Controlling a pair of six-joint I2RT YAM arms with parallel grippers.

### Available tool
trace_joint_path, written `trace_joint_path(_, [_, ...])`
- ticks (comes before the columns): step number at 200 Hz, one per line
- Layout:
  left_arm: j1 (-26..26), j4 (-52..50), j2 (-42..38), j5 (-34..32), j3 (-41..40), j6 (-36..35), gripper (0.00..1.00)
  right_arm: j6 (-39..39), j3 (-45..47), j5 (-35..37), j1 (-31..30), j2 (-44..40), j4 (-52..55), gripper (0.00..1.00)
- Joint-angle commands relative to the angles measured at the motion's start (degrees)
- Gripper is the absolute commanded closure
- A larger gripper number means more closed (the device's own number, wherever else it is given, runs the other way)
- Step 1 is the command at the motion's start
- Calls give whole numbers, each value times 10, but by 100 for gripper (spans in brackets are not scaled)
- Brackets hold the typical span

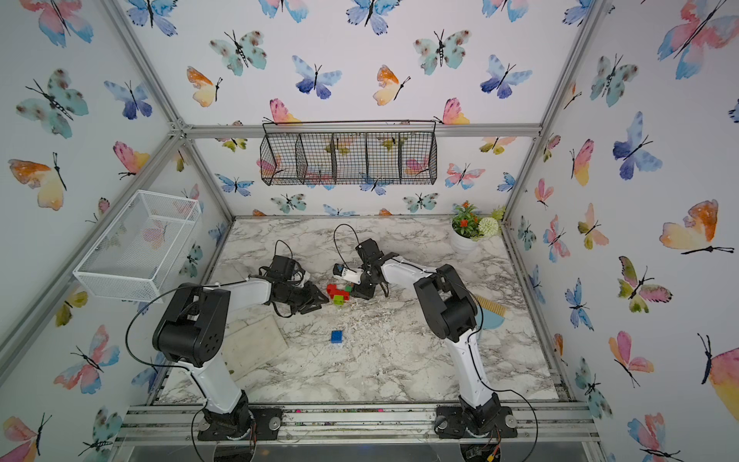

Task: Assemble the letter v with lego
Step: Assemble the lego brick with the lego brick.

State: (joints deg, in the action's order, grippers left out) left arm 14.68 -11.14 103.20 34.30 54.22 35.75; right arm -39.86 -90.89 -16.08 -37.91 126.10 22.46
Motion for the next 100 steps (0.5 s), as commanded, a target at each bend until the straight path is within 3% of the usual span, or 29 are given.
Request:
trace_joint_path(1, [-3,-42,7,-26,-5,-11,59,-13,-20,0,-1,20,28,47])
trace_joint_path(100, [-4,-43,19,-25,-1,-15,59,-42,-18,-8,-1,24,12,43])
